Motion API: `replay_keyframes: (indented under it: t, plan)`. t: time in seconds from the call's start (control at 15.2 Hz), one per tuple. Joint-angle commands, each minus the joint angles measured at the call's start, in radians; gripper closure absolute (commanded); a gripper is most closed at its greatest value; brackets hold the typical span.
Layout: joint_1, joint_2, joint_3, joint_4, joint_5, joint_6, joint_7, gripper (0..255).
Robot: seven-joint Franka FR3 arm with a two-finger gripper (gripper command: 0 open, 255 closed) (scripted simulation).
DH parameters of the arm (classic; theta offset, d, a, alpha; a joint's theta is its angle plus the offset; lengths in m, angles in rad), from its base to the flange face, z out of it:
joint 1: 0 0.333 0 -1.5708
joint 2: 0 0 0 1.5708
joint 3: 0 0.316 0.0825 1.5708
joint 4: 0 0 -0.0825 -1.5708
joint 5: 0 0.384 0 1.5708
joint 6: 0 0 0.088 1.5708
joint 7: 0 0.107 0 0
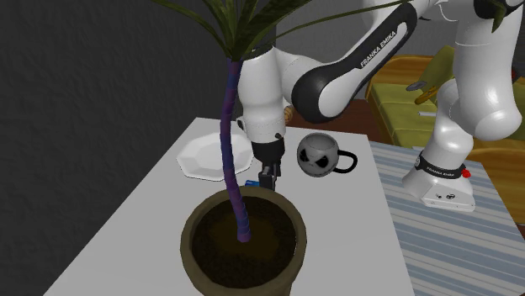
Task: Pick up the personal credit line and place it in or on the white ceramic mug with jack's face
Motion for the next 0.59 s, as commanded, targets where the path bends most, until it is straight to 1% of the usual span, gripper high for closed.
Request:
replay_keyframes:
  t: [0.0,0.46,0.53]
  plan:
    - [0.001,0.007,-0.002,-0.007,-0.004,0.015,0.001,0]
    - [0.001,0.007,-0.002,-0.007,-0.004,0.014,0.001,0]
    - [0.001,0.007,-0.002,-0.007,-0.004,0.014,0.001,255]
